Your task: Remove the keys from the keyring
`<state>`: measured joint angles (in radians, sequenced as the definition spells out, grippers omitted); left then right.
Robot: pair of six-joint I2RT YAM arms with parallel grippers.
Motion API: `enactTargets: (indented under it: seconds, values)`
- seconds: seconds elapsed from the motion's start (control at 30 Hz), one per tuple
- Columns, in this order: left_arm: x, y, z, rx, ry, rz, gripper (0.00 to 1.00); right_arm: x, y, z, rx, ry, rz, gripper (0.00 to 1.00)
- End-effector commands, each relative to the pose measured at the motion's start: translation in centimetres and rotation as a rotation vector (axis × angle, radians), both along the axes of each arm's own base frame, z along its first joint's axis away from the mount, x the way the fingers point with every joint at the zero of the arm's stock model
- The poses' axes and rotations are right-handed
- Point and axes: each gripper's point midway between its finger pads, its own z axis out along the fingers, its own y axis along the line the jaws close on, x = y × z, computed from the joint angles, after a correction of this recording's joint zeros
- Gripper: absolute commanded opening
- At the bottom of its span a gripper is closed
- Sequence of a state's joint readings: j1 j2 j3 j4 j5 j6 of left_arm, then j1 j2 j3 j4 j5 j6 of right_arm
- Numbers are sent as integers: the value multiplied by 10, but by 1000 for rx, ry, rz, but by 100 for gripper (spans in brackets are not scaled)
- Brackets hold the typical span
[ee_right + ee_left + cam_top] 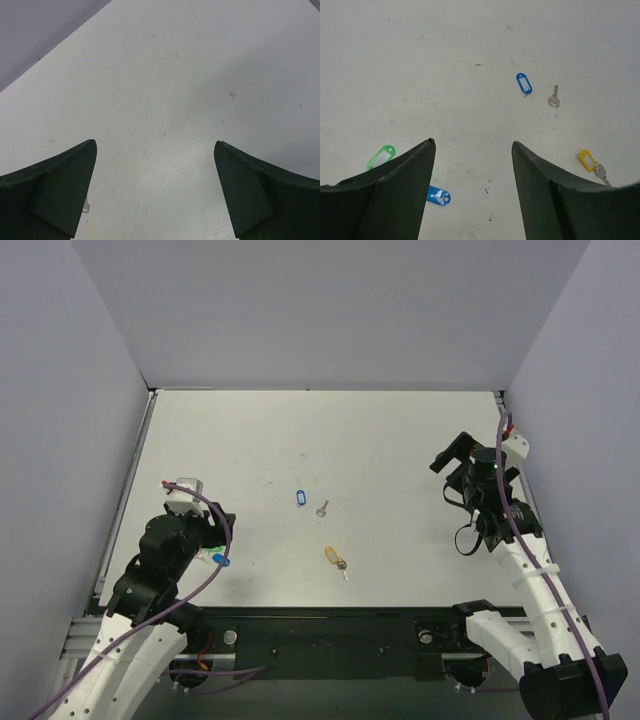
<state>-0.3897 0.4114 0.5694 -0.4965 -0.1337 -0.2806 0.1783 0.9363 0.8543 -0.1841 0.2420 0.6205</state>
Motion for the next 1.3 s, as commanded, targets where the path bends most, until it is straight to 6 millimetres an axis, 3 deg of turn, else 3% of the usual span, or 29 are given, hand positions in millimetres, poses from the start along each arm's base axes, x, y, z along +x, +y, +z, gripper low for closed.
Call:
enactTargets:
  seconds: [0.0, 0.1, 0.3, 0.47, 0.57, 0.67, 0.8, 0.83, 1.0, 1.27]
  values:
    - [4, -2, 24, -35, -61, 1, 73, -19, 0, 9, 47, 22, -19, 98]
    - [5, -5, 20, -31, -50, -6, 82, -28, 6, 17, 70, 10, 19, 98]
    - [6, -10, 24, -25, -29, -20, 87, -42, 17, 25, 119, -18, 79, 98]
    - [8, -17, 27, 67, 18, -89, 88, -54, 19, 16, 165, 30, 64, 98]
    - [8, -24, 31, 125, 50, -150, 88, -59, 35, 5, 211, 109, 132, 98]
    - [10, -30, 43, 68, 21, -147, 91, -63, 48, -1, 243, 149, 194, 98]
    - [6, -57, 52, -10, 95, -259, 92, -69, 54, -7, 259, 167, 226, 98]
    - [6, -63, 45, -8, 143, -285, 92, -70, 56, -8, 265, 171, 234, 98]
    - [-16, -112, 47, -105, 227, -586, 88, -77, 71, -8, 305, 185, 307, 98]
    - [-34, -145, 26, -204, 322, -815, 87, -87, 83, 2, 356, 171, 367, 98]
